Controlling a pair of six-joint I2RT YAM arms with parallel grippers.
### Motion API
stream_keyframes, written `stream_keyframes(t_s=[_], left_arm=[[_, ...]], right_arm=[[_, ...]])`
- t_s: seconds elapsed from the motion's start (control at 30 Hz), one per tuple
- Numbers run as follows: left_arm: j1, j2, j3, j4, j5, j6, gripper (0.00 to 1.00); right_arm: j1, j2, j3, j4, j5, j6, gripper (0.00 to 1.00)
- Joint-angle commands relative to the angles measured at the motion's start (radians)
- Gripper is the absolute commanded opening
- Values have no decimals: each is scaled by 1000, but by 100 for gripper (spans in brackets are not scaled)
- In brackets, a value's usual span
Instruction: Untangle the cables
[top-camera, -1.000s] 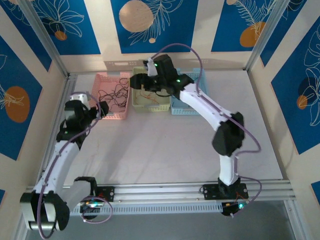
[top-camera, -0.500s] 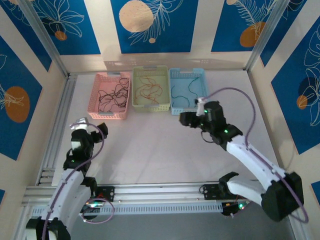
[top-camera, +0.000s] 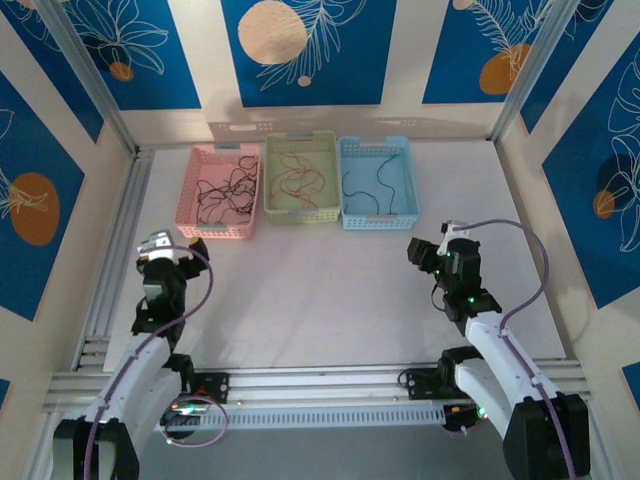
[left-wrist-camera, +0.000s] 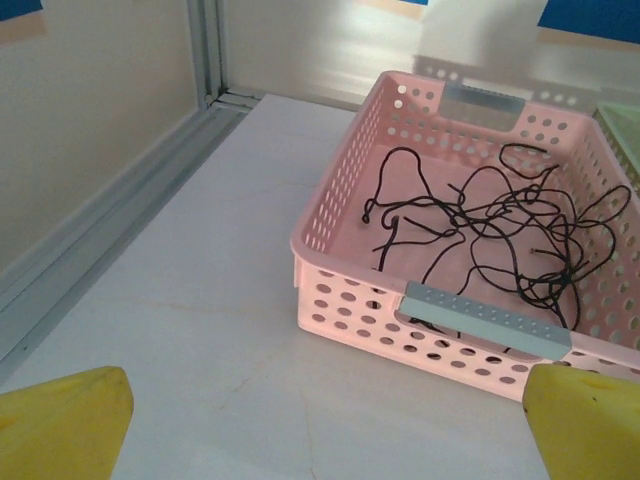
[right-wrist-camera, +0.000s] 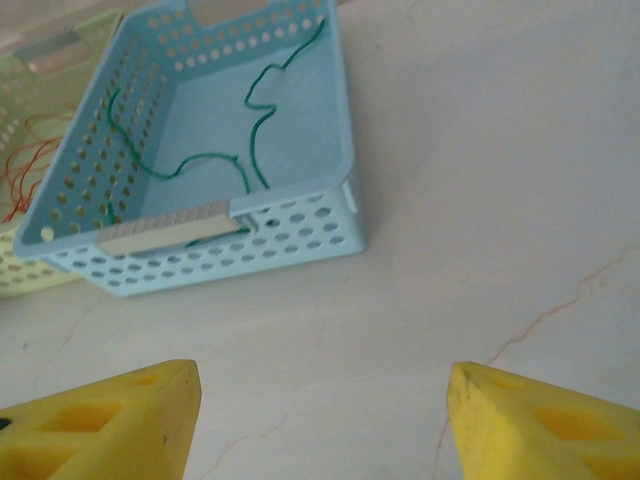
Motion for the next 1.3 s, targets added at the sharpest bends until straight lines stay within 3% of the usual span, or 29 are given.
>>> stream_keyframes(t_s=[0.0,0.13,0.33,0.5,0.63,0.7,0.77,0.83,0.87,0.93,0.97,1.0,1.27], left_arm=[[-7,45,-53,143,-40,59,100],[-7,181,-60,295,19,117,100],[-7,463,-78,650,100,170,100],[-8,609,-26,742,147,229,100],[-9,902,-33,1086,197,265,100],[-10,802,40,789,226,269,100],[-9,850,92,778,240,281,100],[-9,828,155,607,234,272,100],[-10,839,176,595,229,274,100],[-8,836,173,596,231,272,100],[-7,837,167,614,231,274,100],[-7,834,167,606,231,274,100],[-9,833,165,611,259,285,100]], right_arm=[[-40,-5,-19,124,33,-17,65],[-71,39,-60,189,69,-57,64],[-23,214,-138,512,127,-172,64],[-26,413,-143,812,81,-226,64],[-31,639,-137,1045,4,-278,64],[-23,797,-120,1225,5,-300,64],[-28,678,-23,842,-32,-292,63],[-73,744,54,809,-113,-264,59],[-123,705,87,666,-202,-244,58],[-95,733,60,775,-150,-257,65],[-102,712,76,700,-164,-258,94],[-104,721,67,740,-169,-258,99],[-96,715,66,735,-160,-265,99]])
